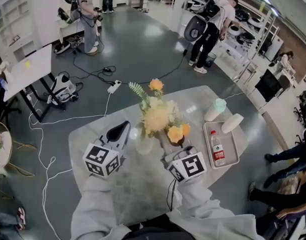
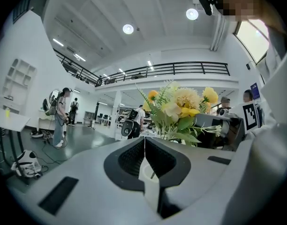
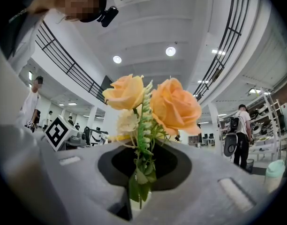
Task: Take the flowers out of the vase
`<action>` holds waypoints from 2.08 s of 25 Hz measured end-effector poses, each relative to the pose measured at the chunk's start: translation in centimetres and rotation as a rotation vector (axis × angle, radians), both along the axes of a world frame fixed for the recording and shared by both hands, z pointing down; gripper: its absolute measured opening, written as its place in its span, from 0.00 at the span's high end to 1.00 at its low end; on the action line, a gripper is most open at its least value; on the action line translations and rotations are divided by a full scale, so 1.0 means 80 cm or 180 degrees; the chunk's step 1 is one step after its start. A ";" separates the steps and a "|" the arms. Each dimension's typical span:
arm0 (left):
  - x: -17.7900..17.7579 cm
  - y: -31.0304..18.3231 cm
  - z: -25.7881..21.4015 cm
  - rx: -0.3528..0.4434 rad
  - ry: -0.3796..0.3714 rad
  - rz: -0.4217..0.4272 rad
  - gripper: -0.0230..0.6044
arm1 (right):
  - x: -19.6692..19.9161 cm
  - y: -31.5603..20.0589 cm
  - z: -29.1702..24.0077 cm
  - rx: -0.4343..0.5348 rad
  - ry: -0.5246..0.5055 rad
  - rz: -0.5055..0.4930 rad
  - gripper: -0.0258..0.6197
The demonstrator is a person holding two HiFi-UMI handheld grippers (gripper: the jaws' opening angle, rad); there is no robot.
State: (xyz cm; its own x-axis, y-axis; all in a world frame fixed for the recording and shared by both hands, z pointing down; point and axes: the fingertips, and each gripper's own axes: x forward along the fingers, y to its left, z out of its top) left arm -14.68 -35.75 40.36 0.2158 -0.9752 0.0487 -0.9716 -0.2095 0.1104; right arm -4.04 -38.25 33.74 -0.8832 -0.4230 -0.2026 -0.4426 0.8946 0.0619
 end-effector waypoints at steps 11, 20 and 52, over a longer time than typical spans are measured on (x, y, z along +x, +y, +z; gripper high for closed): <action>0.006 0.029 -0.059 0.0260 -0.0031 -0.0021 0.96 | 0.019 0.026 -0.058 0.0191 -0.0190 0.0051 0.88; 0.014 0.053 -0.103 0.0506 -0.0081 0.0042 0.96 | 0.031 0.055 -0.095 0.0325 -0.0330 0.0068 0.88; 0.086 0.143 -0.010 0.0075 0.0170 0.0565 0.96 | 0.101 0.160 -0.004 -0.0387 -0.0105 0.0590 0.87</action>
